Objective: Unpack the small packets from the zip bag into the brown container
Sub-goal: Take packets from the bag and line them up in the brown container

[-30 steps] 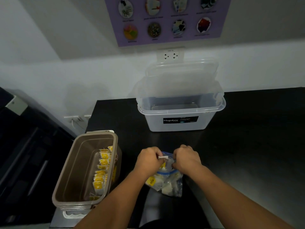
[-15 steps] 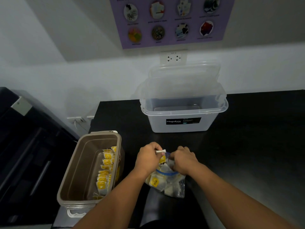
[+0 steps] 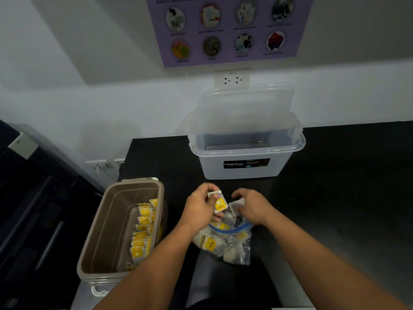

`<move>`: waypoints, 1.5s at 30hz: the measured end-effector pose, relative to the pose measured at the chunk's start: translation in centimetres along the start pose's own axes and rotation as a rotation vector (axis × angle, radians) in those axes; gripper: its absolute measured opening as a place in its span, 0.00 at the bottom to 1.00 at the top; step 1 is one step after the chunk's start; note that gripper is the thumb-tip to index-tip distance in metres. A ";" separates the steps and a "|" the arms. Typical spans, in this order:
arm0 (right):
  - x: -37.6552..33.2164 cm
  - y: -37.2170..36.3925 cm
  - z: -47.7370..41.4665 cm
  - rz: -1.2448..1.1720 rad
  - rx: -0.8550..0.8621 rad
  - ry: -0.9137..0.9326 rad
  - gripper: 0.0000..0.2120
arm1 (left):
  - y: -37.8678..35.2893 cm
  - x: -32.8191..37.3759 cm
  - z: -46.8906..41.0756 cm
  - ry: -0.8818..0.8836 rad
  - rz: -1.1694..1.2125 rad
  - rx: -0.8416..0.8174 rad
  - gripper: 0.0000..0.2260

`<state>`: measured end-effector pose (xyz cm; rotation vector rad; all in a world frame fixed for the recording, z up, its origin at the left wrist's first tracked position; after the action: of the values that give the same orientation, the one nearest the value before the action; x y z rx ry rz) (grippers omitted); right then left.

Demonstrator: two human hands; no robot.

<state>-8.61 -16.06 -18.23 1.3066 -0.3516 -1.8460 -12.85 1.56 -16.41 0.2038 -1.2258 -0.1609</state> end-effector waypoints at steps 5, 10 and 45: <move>0.1 -0.1 0.3 -0.343 0.025 -0.060 0.09 | 0.4 0.2 -0.2 0.071 0.035 -0.003 0.09; -0.7 -0.3 0.3 -0.620 0.029 -0.089 0.03 | 1.3 0.4 -0.5 0.106 0.156 -0.027 0.09; -18.6 -8.0 3.1 -0.780 -0.042 0.280 0.07 | 20.8 -1.6 6.2 -0.012 -1.374 -0.432 0.06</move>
<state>-12.90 2.24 -9.95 1.8021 0.4079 -2.2109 -18.97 21.69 -10.81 0.6362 -0.8445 -1.5914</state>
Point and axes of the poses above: each hand's wrist, its own z-axis away from the middle knuckle, its own y-axis out of the back of the hand, x = y × z, the point moved 1 cm from there along -z, towards the middle knuckle, and after that the axes turned 2 degrees about -z, right-handed, at the moved point
